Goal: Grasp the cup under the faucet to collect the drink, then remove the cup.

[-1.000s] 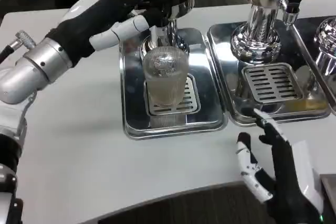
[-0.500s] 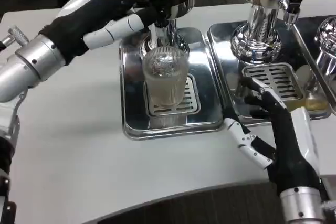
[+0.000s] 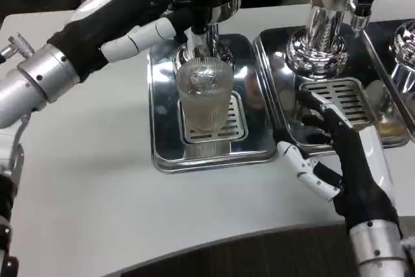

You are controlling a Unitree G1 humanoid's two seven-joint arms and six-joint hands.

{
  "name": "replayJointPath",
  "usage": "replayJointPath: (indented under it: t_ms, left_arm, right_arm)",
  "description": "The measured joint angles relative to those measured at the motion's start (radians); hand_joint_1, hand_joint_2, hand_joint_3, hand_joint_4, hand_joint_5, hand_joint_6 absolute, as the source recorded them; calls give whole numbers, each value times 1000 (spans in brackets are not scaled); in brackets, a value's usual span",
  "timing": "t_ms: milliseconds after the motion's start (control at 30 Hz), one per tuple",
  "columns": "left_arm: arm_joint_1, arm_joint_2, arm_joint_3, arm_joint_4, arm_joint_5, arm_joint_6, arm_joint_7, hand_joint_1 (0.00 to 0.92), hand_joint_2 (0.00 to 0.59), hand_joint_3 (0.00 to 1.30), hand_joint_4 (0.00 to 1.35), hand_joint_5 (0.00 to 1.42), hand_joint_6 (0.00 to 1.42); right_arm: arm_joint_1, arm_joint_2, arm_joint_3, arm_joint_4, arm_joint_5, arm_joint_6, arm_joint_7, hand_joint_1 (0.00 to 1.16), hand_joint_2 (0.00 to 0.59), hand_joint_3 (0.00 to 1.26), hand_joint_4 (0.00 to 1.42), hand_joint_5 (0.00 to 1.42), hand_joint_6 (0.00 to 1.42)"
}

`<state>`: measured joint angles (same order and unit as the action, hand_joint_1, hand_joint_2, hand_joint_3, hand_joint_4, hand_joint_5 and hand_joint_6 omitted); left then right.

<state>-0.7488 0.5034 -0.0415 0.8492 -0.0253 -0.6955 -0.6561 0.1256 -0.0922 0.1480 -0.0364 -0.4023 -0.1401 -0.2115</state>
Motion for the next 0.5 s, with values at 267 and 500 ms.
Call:
replayJointPath:
  t_ms: [267, 500]
  left_arm:
    - [5, 1, 9, -18, -11, 12, -22, 17, 69, 223, 218, 261, 541]
    - [5, 1, 21, -19, -11, 15, -36, 22, 70, 223, 221, 262, 544]
  right_arm:
    - [-125, -67, -27, 86, 52, 15, 103, 524, 241, 197, 142, 236, 360]
    - [-169, -89, -35, 109, 66, 16, 134, 524, 236, 197, 147, 235, 360]
